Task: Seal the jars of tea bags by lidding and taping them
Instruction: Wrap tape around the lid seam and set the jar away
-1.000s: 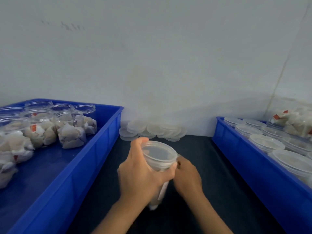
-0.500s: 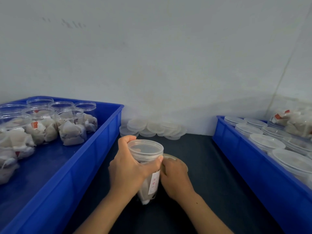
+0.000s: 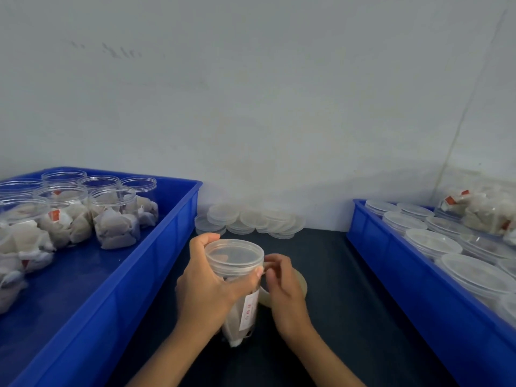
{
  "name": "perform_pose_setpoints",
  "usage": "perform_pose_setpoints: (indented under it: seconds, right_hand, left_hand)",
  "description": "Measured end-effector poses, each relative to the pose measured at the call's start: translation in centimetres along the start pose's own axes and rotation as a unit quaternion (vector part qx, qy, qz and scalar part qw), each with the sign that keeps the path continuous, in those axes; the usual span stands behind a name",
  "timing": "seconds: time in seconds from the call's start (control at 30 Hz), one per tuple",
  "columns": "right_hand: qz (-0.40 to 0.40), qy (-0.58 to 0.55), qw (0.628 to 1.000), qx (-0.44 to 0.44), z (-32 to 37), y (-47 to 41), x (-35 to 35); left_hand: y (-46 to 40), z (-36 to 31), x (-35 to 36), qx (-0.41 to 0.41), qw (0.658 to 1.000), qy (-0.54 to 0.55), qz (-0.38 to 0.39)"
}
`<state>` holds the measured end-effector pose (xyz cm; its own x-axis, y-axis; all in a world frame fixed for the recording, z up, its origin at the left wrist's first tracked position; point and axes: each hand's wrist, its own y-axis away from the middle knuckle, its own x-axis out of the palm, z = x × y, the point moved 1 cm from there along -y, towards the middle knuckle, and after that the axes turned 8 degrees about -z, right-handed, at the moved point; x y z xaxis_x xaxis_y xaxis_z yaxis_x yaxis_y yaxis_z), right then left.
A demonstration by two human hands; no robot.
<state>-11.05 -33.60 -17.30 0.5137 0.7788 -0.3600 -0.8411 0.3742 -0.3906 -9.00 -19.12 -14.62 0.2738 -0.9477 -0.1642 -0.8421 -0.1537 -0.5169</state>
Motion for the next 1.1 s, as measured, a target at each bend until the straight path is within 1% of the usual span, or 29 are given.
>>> perform_pose_setpoints:
  seconds: [0.03,0.07,0.1,0.13,0.2,0.27,0.33,0.43,0.57,0.7,0.87,0.93,1.0,1.1]
  right_hand:
    - [0.018,-0.154,0.986,0.065,0.6,0.3,-0.2]
    - [0.05,-0.255,0.96,0.104,1.0,0.4,-0.2]
    - [0.094,-0.309,0.94,0.107,1.4,0.5,-0.2]
    - [0.129,-0.337,0.928,0.097,1.7,0.7,-0.1]
    - [0.16,-0.377,0.909,0.08,2.5,1.1,0.1]
    - [0.16,-0.429,0.883,0.104,2.7,1.3,0.1]
    - [0.155,-0.458,0.867,0.119,2.6,1.5,0.3]
    - [0.13,-0.466,0.865,0.132,2.6,1.4,0.6]
    - [0.118,-0.461,0.869,0.138,2.8,1.6,0.5]
    - [0.106,-0.445,0.882,0.115,3.6,1.3,-0.7]
    - [0.034,-0.396,0.907,0.141,4.8,1.2,-4.1]
    - [0.009,-0.364,0.919,0.152,5.7,1.3,-5.9]
    - [-0.026,-0.342,0.924,0.173,6.8,1.5,-8.0]
    - [-0.078,-0.314,0.929,0.178,8.9,1.9,-11.7]
  left_hand:
    - [0.0,0.0,0.0,0.0,1.0,0.004,-0.001]
    - [0.0,0.0,0.1,0.0,1.0,0.007,-0.001]
    - [0.1,0.0,0.1,-0.001,1.0,0.013,-0.002]
    - [0.1,-0.1,0.1,-0.003,1.0,0.019,-0.003]
    - [0.1,-0.2,0.1,-0.008,0.999,0.034,-0.007]
    - [0.1,-0.1,0.1,-0.006,0.999,0.041,-0.005]
    - [0.2,-0.1,0.1,-0.002,0.999,0.043,-0.002]
    - [0.3,-0.2,0.3,0.002,0.999,0.047,-0.001]
    - [0.5,-0.3,0.5,0.0,0.997,0.075,-0.009]
    - [0.5,-1.6,0.8,0.012,0.995,0.101,-0.023]
    - [1.1,-4.9,3.0,-0.003,0.993,0.12,0.002]
    - [1.7,-6.6,3.9,0.003,0.992,0.123,0.017]
    - [2.4,-8.7,4.8,0.012,0.991,0.132,0.035]
    - [3.4,-12.6,6.0,0.017,0.98,0.19,0.065]
